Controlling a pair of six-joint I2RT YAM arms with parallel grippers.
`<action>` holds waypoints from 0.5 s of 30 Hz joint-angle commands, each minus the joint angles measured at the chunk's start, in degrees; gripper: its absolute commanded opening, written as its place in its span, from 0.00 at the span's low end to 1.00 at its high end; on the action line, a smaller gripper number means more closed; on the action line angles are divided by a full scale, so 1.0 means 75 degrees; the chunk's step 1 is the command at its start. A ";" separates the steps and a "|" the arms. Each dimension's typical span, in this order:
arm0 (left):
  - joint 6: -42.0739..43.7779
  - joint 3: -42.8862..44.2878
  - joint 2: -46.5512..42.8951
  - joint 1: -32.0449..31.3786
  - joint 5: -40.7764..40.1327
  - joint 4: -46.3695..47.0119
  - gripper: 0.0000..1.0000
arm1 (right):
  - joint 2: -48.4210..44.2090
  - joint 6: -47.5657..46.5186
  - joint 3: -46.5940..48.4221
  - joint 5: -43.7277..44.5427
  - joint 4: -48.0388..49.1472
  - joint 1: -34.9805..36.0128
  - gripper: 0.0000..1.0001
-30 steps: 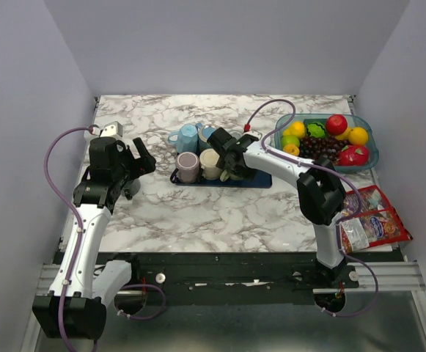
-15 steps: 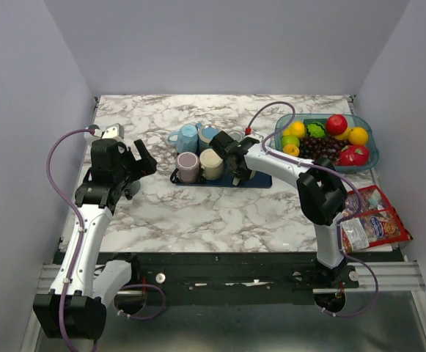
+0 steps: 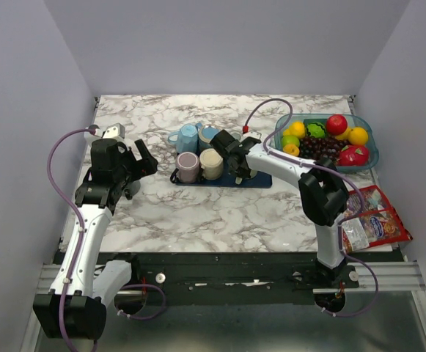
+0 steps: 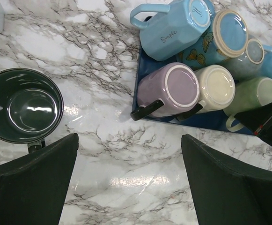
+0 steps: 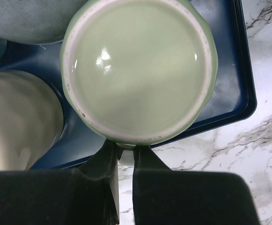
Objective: Turn the mug right side up
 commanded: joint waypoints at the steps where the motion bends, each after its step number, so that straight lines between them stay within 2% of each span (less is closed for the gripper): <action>1: 0.0031 0.0070 -0.0143 0.0038 0.0899 0.0130 0.99 | -0.1037 -0.0416 -0.0218 0.0205 0.0374 0.0056 0.01; 4: -0.0063 0.0058 -0.0131 0.0038 0.1428 0.0270 0.99 | -0.1869 -0.0639 -0.0523 -0.0087 0.0667 0.0091 0.01; 8: -0.0484 -0.0153 -0.0295 0.0026 0.2644 0.0785 0.99 | -0.3040 -0.0978 -0.0793 -0.0813 0.0890 0.0103 0.01; 13: -0.1220 -0.0305 -0.0635 -0.0114 0.3654 0.1382 0.99 | -0.4225 -0.1295 -0.0934 -0.2242 0.1967 0.0103 0.00; 15: -0.1666 -0.0468 -0.0763 -0.0208 0.4285 0.2119 0.99 | -0.4519 -0.1541 -0.0782 -0.2815 0.2446 0.0103 0.00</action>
